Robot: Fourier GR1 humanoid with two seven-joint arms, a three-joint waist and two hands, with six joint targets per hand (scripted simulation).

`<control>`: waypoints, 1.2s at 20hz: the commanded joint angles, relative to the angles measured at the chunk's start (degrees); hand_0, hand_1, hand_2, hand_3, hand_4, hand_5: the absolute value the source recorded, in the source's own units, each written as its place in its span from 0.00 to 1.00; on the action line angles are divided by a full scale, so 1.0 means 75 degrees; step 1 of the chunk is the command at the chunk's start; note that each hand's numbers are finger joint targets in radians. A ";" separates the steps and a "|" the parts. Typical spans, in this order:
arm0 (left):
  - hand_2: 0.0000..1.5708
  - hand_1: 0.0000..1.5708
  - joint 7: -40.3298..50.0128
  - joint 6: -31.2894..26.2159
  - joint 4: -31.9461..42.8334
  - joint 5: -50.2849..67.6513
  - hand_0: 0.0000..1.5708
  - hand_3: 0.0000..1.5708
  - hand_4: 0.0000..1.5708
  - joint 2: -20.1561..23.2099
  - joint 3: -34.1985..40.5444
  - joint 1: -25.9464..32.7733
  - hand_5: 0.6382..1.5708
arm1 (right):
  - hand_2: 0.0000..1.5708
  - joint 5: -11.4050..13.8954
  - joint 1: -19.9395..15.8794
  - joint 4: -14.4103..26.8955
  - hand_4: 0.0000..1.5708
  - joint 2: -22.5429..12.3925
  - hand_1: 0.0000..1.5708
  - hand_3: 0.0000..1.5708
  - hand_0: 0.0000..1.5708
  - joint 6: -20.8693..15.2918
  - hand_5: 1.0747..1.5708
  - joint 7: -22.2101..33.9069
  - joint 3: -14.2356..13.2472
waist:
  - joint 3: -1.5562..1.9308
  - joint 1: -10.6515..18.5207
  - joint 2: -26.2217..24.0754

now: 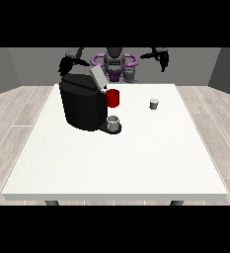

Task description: Insert the coffee pod into the coffee machine and close the lid

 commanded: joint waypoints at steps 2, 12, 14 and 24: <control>0.00 0.00 0.0350 -0.0190 0.0042 -0.0491 0.00 0.00 0.00 0.0719 0.0203 -0.0159 1.00 | 0.00 -0.0214 0.0103 -0.0034 0.11 -0.0200 0.00 0.00 0.00 0.0166 1.00 -0.0071 -0.0095 | 0.0001 -0.0131 -0.0013; 0.00 0.00 0.0717 -0.0146 0.2410 -0.0747 0.00 0.00 0.00 0.1142 0.0780 -0.2064 1.00 | 0.00 -0.0180 -0.0577 -0.0205 0.18 -0.0004 0.00 0.00 0.00 0.0164 1.00 0.0084 0.0362 | -0.0001 -0.0842 0.0926; 0.00 0.00 0.0694 -0.0499 0.2918 -0.0420 0.00 0.00 0.00 0.1625 0.1259 -0.2588 1.00 | 0.00 -0.0090 -0.0873 -0.0007 0.16 0.0164 0.00 0.00 0.00 -0.0021 1.00 -0.0157 0.0487 | -0.0002 -0.0844 0.1395; 0.00 0.00 0.0161 -0.0058 0.4508 -0.1556 0.00 0.00 0.00 0.1444 0.0717 -0.3092 1.00 | 0.00 0.0078 -0.1371 0.0455 0.24 0.0084 0.00 0.00 0.00 -0.0352 1.00 0.0297 0.0403 | -0.0001 -0.0741 0.1488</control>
